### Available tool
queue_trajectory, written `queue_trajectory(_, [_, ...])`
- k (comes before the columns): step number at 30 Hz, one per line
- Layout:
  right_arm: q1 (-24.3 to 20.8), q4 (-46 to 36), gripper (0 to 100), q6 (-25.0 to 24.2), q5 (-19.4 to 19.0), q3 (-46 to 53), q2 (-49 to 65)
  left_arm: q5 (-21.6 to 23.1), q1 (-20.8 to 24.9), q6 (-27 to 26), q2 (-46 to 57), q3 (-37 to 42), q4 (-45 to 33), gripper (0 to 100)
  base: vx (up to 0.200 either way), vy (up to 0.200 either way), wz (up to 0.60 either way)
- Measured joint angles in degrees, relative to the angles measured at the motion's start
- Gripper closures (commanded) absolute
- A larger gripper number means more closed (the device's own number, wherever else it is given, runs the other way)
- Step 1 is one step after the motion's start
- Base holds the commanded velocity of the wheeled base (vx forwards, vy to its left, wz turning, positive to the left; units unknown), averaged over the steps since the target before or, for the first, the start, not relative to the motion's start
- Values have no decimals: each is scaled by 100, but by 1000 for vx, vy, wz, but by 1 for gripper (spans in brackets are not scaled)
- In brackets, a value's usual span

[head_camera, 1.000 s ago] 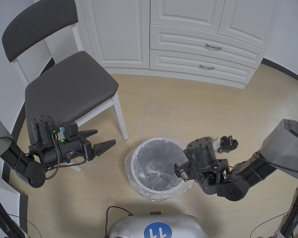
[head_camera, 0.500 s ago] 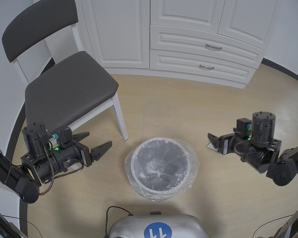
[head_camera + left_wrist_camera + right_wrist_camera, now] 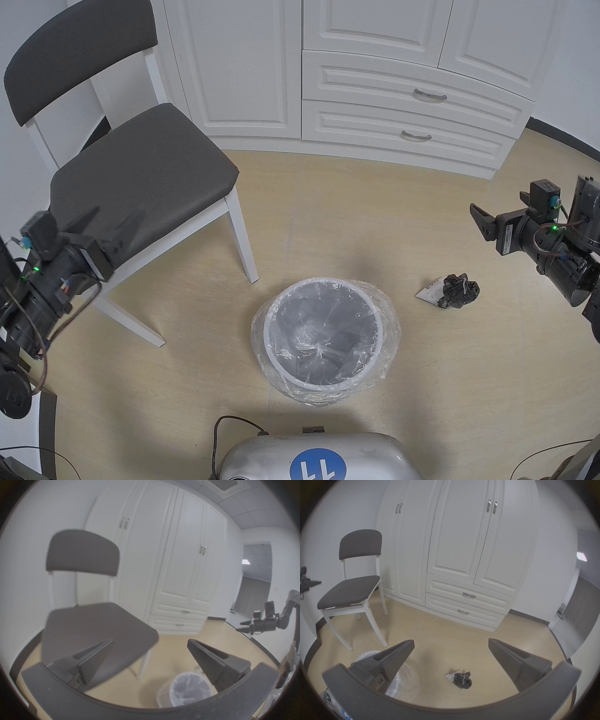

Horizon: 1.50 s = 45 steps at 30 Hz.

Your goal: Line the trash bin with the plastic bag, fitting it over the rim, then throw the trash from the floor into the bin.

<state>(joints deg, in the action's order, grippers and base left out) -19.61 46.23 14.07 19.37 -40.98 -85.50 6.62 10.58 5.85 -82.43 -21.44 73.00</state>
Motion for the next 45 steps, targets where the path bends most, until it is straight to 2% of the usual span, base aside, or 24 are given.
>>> queue_trajectory(2, [82,13,0,54,-18,-57,26,-99,-249,0,294,6,5,0,0,0,0])
queue_trajectory(7, [484,28,0,-261,-230,-63,20,-183,-560,-77,945,113,-20,0,0,0,0])
queue_trajectory(15, [1510,-74,0,-817,-400,-512,-341,-460,-695,-541,1351,288,-71,0,0,0,0])
queue_trajectory(19, [1991,-572,0,-1147,-711,-848,-567,-672,-719,-612,1417,254,-77,0,0,0,0])
queue_trajectory(24, [2231,-1763,0,-1693,-1303,-1320,-730,-840,-731,-645,1435,160,-83,0,0,0,0])
queue_trajectory(28, [2358,-2748,0,-2165,-1992,-1858,-907,-951,-736,-658,1432,98,-85,0,0,0,0])
queue_trajectory(32, [2532,-3191,0,-2399,-2619,-2265,-1298,-1003,-736,-708,1435,63,-83,0,0,0,0])
queue_trajectory(37, [2716,-3326,0,-2477,-2892,-2560,-1972,-1023,-736,-738,1447,39,-83,0,0,0,0])
queue_trajectory(45, [2845,-3351,0,-2522,-2985,-3010,-3185,-1034,-731,-751,1458,30,-82,0,0,0,0])
